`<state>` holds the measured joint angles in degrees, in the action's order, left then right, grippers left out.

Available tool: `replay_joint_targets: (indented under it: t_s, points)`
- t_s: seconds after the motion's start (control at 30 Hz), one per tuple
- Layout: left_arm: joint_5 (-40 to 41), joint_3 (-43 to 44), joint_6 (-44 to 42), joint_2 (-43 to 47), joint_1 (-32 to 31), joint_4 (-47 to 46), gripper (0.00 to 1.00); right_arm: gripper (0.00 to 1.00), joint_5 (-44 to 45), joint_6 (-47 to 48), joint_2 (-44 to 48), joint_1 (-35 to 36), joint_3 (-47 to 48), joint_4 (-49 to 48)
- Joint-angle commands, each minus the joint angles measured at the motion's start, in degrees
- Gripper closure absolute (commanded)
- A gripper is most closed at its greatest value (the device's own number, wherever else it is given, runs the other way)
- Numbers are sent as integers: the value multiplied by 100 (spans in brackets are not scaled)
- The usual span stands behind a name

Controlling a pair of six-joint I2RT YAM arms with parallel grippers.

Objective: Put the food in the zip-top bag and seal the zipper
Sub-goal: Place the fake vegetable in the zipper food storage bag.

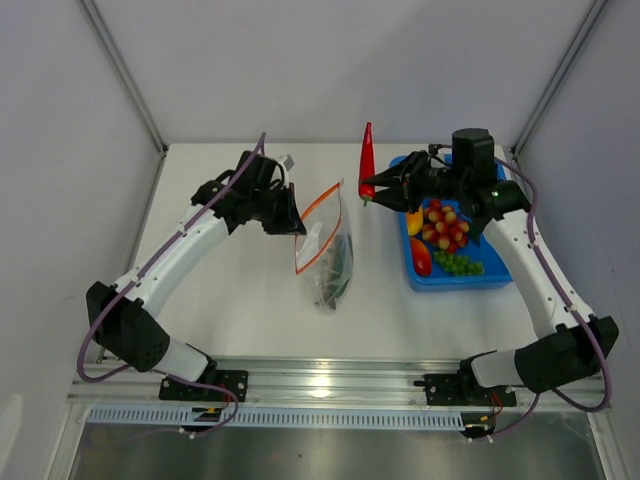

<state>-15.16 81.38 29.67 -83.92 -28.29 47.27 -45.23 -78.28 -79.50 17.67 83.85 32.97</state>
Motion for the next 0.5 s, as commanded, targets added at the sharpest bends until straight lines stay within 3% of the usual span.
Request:
replay_joint_targets:
  t_s: [0.0, 0.1, 0.23, 0.33, 0.47]
  points:
    - [-74, 281, 328, 113, 35, -174, 100, 92, -548, -602, 321, -9, 87, -302]
    - [-110, 343, 478, 112, -1, -51, 100, 93, -347, -520, 462, 52, 0, -18]
    - [-58, 369, 636, 192, -132, -147, 99, 94, -232, -1890, 883, 456, -729, -1141]
    - [-5, 387, 724, 218, -238, -235, 99, 94, -82, -2498, 998, 667, -976, -1153]
    - [179, 387, 759, 306, -466, -428, 100, 93, 171, -2639, 1165, 764, -1143, -591]
